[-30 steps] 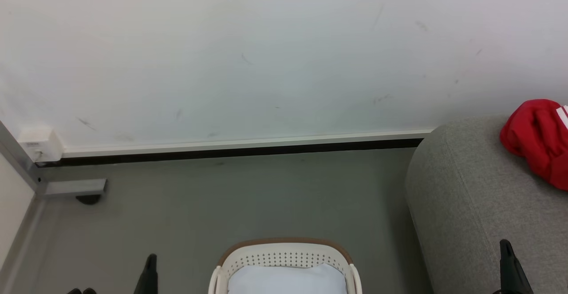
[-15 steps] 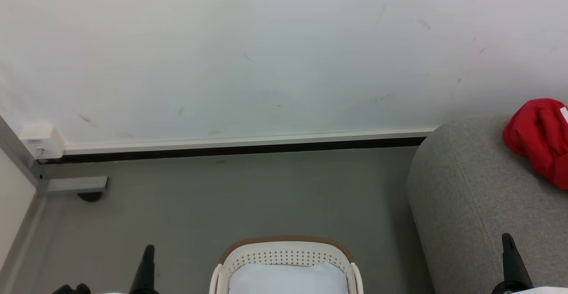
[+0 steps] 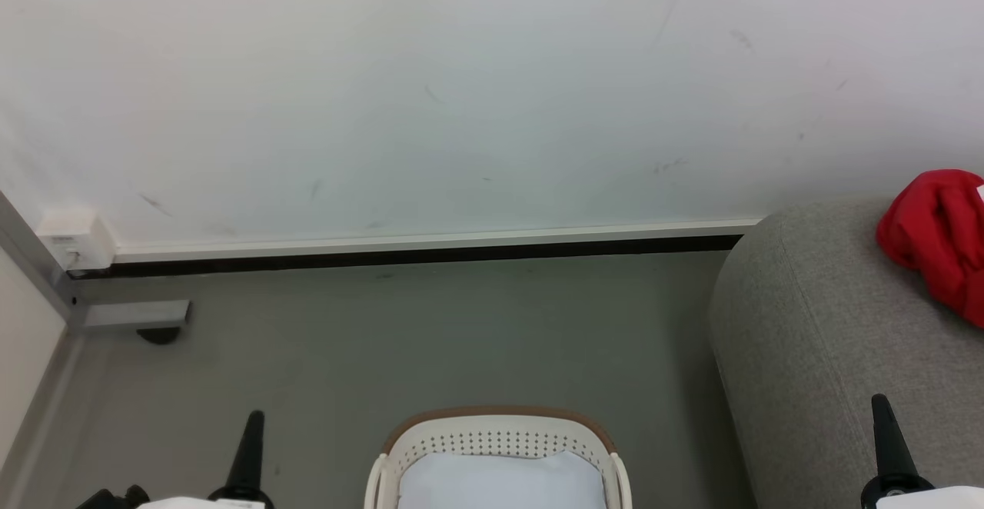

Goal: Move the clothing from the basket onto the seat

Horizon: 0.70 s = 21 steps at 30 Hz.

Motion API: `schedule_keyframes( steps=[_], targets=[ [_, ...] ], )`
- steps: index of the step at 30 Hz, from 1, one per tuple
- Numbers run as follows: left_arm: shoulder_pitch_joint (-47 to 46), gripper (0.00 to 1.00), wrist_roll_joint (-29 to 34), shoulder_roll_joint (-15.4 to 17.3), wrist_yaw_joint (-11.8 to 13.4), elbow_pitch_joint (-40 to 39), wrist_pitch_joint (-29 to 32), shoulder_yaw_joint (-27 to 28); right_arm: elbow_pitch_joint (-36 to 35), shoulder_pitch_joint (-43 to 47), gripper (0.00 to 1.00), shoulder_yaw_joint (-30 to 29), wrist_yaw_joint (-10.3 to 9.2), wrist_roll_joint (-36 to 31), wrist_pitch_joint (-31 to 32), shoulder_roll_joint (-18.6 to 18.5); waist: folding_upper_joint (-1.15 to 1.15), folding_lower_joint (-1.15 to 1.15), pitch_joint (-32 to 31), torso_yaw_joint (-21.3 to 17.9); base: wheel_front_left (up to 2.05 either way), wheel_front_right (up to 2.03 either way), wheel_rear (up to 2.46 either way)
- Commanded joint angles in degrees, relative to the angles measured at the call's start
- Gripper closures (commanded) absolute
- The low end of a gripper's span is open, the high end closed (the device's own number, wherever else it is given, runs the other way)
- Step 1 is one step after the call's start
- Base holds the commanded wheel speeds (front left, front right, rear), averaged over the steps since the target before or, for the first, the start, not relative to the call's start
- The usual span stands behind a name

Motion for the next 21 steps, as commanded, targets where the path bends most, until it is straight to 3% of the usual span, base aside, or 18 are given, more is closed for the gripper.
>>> schedule_keyframes(
  steps=[1,21],
  targets=[
    [-1.17,1.00,-2.07,0.43,-0.42,-0.54,0.50,0.46,-0.70,-1.35,1.00,-0.22,-0.08,2.05,0.43,-0.64,0.00,0.00,0.05,0.04,0.00,0.00,0.00],
    [-2.66,1.00,-12.54,0.50,-1.08,-0.57,3.14,1.54,-0.83,-2.41,1.00,-0.58,-0.09,13.11,3.04,-0.72,0.00,0.00,0.55,0.52,0.00,0.00,0.00]
  ],
)
